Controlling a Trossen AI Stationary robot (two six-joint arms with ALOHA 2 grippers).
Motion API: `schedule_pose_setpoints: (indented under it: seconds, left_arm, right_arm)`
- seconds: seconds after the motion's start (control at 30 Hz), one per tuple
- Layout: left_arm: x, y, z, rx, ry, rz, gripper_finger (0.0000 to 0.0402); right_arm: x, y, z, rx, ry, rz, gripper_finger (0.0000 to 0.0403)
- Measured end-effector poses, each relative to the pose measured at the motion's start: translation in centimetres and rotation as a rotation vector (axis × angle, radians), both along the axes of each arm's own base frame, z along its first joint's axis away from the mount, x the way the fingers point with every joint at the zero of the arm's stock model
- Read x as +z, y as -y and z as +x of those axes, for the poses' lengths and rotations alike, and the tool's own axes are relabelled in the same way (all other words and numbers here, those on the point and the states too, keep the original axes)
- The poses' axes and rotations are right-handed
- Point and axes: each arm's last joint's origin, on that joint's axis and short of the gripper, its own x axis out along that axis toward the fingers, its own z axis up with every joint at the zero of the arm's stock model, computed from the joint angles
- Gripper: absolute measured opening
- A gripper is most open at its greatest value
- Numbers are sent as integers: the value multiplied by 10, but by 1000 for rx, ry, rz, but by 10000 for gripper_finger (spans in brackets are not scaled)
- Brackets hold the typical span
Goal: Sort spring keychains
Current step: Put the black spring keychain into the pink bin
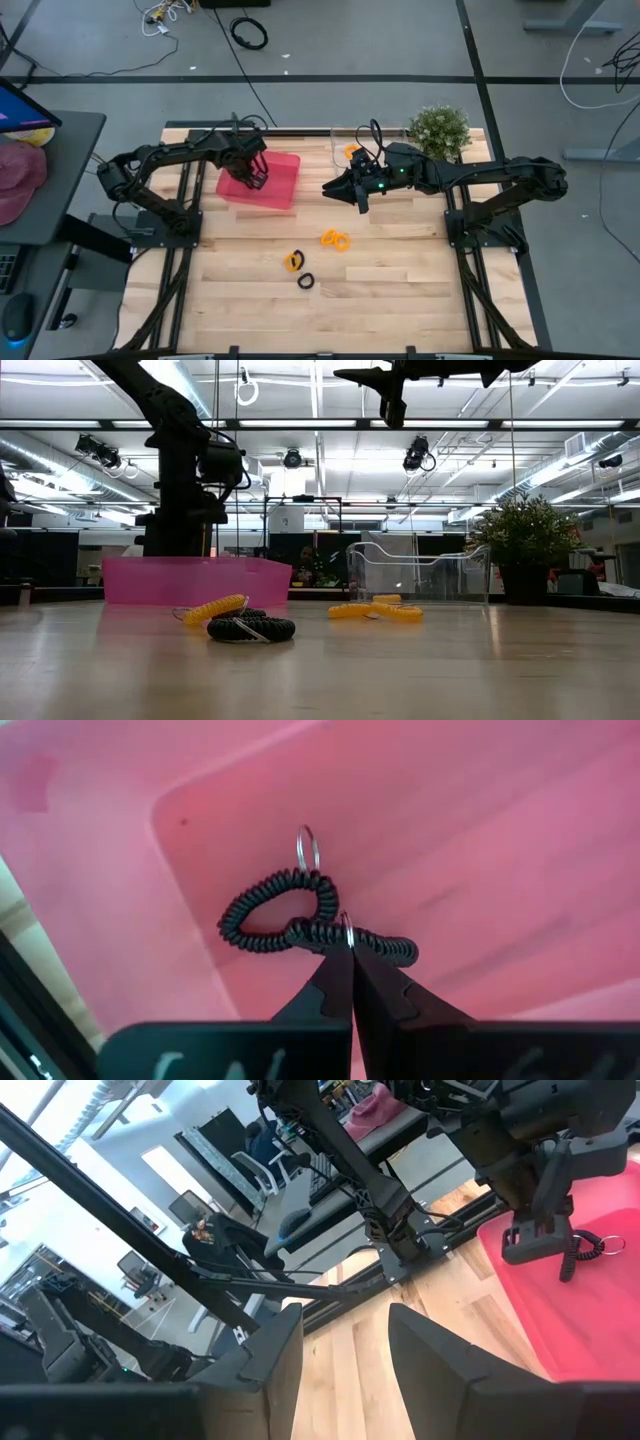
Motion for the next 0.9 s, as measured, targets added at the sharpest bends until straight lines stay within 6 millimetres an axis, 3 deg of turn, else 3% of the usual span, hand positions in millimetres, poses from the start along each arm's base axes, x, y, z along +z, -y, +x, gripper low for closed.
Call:
schedule_pose_setpoints:
  seconds: [0.4,0.63,0.9]
  left_arm:
    - [-1,2,0,-4,10,-43,0]
    - [-16,3,4,-11,-31,-136,0]
    - [-25,3,13,-31,-36,-107,0]
  right_arm:
    - [0,0,0,0,0,0,153]
    - [0,0,0,-8,0,-1,153]
    - [0,1,0,-19,0,-4,153]
